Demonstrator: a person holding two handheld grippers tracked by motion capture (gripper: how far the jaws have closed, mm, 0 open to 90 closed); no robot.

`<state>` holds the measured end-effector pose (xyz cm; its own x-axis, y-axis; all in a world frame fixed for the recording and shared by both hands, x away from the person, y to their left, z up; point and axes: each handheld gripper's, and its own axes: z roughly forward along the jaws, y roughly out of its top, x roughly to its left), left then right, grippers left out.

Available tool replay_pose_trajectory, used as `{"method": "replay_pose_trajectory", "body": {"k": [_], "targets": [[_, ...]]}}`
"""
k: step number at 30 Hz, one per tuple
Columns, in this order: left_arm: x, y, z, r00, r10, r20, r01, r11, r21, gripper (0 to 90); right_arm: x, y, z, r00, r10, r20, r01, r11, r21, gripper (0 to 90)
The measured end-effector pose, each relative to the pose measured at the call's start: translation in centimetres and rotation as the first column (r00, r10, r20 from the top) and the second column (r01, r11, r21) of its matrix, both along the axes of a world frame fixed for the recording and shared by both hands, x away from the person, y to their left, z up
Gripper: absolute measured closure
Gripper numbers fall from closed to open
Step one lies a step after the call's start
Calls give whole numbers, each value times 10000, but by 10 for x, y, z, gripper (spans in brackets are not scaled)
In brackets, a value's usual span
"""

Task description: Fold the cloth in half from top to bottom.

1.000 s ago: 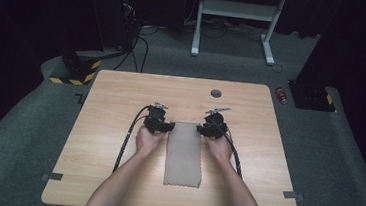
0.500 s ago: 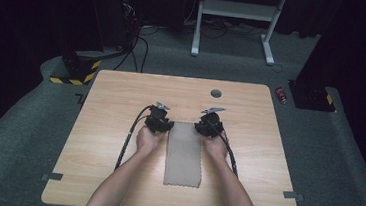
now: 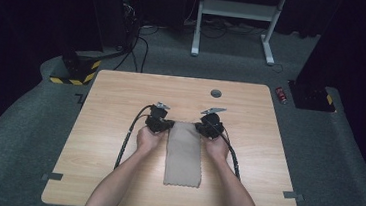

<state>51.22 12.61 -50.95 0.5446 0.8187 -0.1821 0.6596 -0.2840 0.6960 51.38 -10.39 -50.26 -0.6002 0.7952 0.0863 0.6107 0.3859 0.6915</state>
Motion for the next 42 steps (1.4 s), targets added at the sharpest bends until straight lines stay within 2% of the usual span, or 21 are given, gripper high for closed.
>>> {"method": "replay_pose_trajectory", "body": {"k": [4,8,11,15,19,22,25,29,32,34,36,42], "targets": [[2,2,7,10000,-73,34,74,9997,-242,893,-3,-2,10,9996,130,241,-132,9999,89,883],[2,3,11,9999,-95,58,98,9990,-426,894,-3,-6,12,9998,41,169,-44,9998,173,884],[2,3,11,9999,-97,90,102,9988,-486,893,-4,-7,15,9996,70,281,-76,9998,210,885],[2,5,15,9998,-104,164,116,9968,-792,894,-5,-8,19,9993,25,375,-35,9996,288,886],[4,3,24,9991,-294,310,314,9974,-643,894,-5,-11,22,9993,-87,362,70,9988,479,887],[5,1,30,9987,-288,431,320,9967,-751,894,-6,-13,26,9988,-163,462,141,9988,467,887],[7,-1,32,9984,-346,456,372,9976,-579,894,-3,-14,33,9986,-93,515,78,9996,289,888],[11,-1,39,9984,-270,502,298,9980,-558,893,-1,-12,43,9976,-36,687,27,9999,126,888],[15,-2,48,9975,-366,611,384,9989,-280,893,1,-10,48,9966,-55,826,46,9999,111,888],[17,-2,52,9972,-328,678,350,9989,-322,893,4,-10,50,9963,-136,853,123,9998,160,888],[18,-2,52,9980,-258,569,286,9983,-504,892,5,-8,52,9963,-130,844,136,9999,-68,888],[12,1,44,9988,-283,405,307,9978,-580,891,1,-7,48,9969,71,778,-57,9998,-181,887]]}}
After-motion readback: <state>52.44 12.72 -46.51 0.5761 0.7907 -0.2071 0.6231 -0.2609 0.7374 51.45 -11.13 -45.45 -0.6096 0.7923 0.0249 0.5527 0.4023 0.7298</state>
